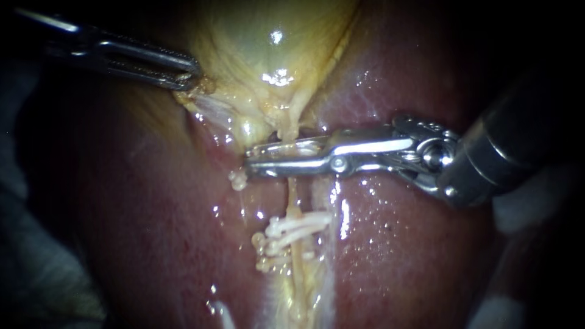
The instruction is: Clipping third clip right tube
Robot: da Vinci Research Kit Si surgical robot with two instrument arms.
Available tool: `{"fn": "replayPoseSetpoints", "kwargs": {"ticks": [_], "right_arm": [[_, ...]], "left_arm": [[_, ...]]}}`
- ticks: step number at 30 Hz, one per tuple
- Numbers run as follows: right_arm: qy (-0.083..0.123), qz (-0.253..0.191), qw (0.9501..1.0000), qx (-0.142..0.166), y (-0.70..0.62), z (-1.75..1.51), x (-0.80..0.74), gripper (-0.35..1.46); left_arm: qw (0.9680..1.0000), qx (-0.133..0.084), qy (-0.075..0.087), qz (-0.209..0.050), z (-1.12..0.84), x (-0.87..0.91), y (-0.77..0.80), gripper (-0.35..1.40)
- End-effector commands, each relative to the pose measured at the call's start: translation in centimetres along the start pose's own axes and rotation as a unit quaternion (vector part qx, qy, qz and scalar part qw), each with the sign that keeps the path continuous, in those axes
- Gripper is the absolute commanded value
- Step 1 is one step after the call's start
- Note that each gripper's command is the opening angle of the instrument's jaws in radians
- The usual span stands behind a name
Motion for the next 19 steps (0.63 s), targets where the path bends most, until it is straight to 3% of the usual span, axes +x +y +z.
{"fn": "replayPoseSetpoints", "kwargs": {"ticks": [1,18,19], "right_arm": [[0.000,0.012,0.9999,0.000,-0.01,0.00,0.00,-0.35],[-0.002,0.025,0.9997,0.002,-0.03,0.02,-0.06,-0.35],[-0.003,0.025,0.9997,0.002,-0.02,0.02,-0.07,-0.25]], "left_arm": [[1.0000,0.000,0.000,0.000,0.00,0.00,0.00,-0.35],[1.0000,0.000,0.000,0.000,0.01,0.00,0.00,-0.35],[1.0000,0.000,0.000,0.000,0.01,0.00,0.00,-0.35]]}}
